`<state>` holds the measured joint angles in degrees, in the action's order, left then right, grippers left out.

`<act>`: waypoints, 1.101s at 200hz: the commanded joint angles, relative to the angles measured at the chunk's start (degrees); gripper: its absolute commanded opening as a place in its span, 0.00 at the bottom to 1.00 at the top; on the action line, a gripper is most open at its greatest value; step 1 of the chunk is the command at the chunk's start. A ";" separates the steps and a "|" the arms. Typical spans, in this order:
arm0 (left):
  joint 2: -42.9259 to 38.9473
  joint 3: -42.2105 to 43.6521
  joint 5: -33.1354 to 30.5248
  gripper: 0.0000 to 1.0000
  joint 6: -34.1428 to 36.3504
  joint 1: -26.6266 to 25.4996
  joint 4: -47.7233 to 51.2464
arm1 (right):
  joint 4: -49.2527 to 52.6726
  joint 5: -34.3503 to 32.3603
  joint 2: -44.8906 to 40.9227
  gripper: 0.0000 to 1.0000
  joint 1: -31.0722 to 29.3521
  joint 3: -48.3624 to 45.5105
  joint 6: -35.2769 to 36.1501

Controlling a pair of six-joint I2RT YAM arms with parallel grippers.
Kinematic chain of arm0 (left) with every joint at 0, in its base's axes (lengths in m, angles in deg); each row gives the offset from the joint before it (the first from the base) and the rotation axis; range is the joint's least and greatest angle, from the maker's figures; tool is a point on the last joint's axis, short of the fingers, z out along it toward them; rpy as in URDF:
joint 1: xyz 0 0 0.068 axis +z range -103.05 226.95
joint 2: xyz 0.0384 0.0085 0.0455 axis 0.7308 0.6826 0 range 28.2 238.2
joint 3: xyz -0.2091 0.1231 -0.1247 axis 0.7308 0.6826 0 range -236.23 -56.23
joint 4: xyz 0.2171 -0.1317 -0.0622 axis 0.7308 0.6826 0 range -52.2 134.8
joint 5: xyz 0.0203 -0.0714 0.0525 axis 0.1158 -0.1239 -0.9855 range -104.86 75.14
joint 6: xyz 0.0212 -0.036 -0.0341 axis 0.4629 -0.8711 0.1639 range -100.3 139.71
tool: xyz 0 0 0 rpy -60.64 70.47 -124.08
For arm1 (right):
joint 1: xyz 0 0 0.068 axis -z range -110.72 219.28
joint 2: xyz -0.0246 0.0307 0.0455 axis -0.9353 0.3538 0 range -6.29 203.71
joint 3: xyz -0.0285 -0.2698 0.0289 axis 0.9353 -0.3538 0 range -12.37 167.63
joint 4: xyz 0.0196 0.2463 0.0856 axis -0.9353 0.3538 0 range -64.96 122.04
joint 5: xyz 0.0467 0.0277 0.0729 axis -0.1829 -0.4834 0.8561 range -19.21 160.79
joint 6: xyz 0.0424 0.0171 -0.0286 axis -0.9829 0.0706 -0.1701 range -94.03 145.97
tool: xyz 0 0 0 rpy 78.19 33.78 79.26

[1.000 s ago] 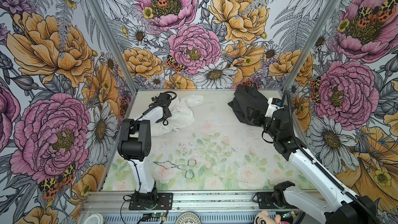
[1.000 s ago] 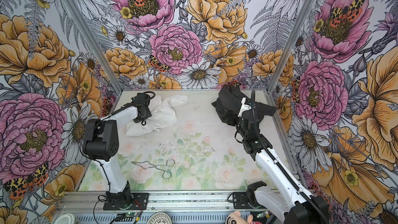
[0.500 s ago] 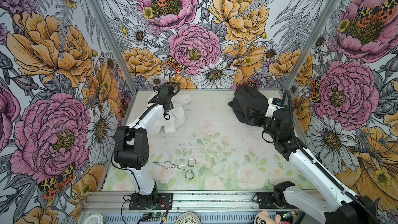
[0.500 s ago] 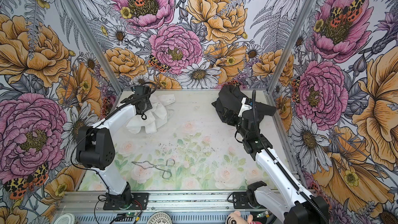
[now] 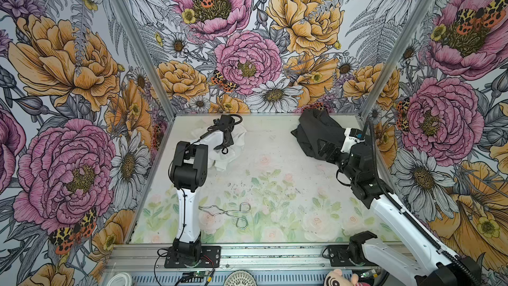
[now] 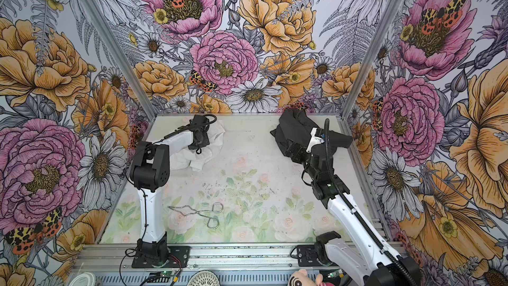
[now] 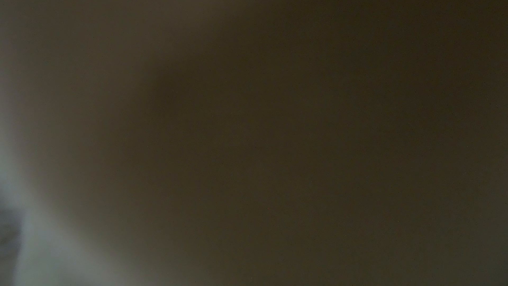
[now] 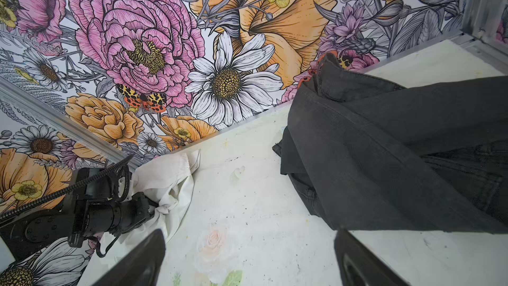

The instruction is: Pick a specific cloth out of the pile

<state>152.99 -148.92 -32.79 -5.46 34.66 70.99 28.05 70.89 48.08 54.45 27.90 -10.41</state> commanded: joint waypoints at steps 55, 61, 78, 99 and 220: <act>-14.51 -0.49 0.38 0.74 3.61 -3.70 -0.22 | 0.16 0.84 -1.97 0.96 0.79 -1.15 0.23; -16.31 -0.35 -0.04 0.77 4.03 -4.21 -0.19 | 0.16 0.83 -1.99 0.96 0.81 -1.29 0.20; -21.84 0.52 -1.58 0.84 4.98 -5.78 -0.32 | 0.16 0.83 -2.03 0.97 0.85 -1.60 0.48; -28.29 2.47 -4.37 0.93 6.12 -7.78 -0.68 | 0.16 0.49 -2.19 0.97 0.80 -1.99 2.11; -73.32 57.57 -13.69 0.99 19.75 -5.50 -43.04 | -7.20 -7.11 -4.20 1.00 8.32 -11.89 14.18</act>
<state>84.84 -99.52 -45.21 11.02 26.00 40.41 25.42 67.13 44.01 60.18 18.63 0.71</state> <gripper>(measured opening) 0.986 0.995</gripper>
